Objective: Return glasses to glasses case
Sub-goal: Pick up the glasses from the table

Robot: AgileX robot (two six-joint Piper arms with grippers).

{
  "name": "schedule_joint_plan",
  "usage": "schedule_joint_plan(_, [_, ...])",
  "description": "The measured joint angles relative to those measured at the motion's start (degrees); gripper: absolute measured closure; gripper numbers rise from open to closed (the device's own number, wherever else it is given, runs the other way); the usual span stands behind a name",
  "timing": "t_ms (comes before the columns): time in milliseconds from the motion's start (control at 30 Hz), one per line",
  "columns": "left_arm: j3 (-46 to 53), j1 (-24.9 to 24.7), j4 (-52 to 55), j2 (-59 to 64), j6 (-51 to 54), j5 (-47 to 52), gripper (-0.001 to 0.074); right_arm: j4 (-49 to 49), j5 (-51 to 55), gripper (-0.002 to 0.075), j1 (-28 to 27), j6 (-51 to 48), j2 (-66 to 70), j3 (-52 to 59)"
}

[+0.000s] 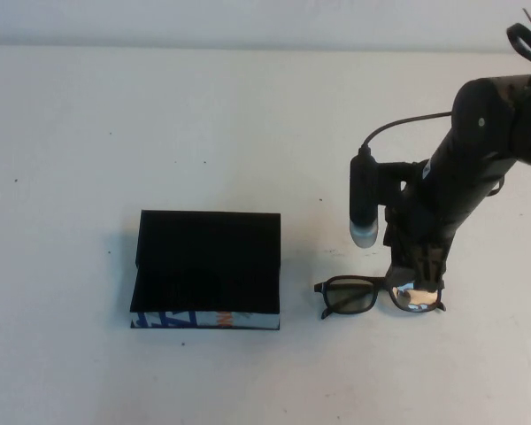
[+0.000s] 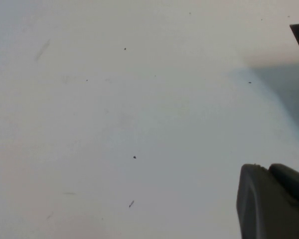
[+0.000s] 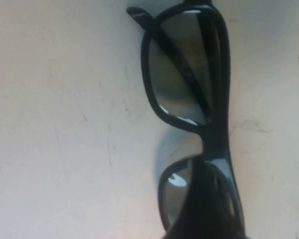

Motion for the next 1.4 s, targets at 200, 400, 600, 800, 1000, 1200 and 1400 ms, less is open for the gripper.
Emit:
schedule_joint_plan(200, [0.0, 0.0, 0.0, 0.0, 0.0, 0.0, 0.0739, -1.6, 1.2, 0.0321, -0.3, -5.3, 4.8, -4.4])
schedule_joint_plan(400, [0.0, 0.0, 0.0, 0.0, 0.0, 0.0, 0.0739, -0.7, 2.6, 0.0320, -0.3, -7.2, 7.4, -6.1])
schedule_joint_plan(600, [0.0, 0.0, 0.0, 0.0, 0.0, 0.0, 0.0739, 0.2, 3.4, 0.0320, -0.3, -8.0, 8.0, -6.1])
schedule_joint_plan(800, [0.0, 0.0, 0.0, 0.0, 0.0, 0.0, 0.0739, 1.1, 3.5, 0.0327, 0.0, -8.2, 8.5, -6.2])
schedule_joint_plan(1000, [0.0, 0.0, 0.0, 0.0, 0.0, 0.0, 0.0739, 1.3, 3.6, 0.0344, 0.2, -8.3, 10.1, -6.4])
schedule_joint_plan(1200, [0.0, 0.0, 0.0, 0.0, 0.0, 0.0, 0.0739, 1.2, 3.7, 0.0346, 0.4, -8.3, 10.3, -6.5])
schedule_joint_plan(1400, [0.0, 0.0, 0.0, 0.0, 0.0, 0.0, 0.0739, 1.1, 4.3, 0.0363, 0.4, -8.3, 10.3, -6.5])
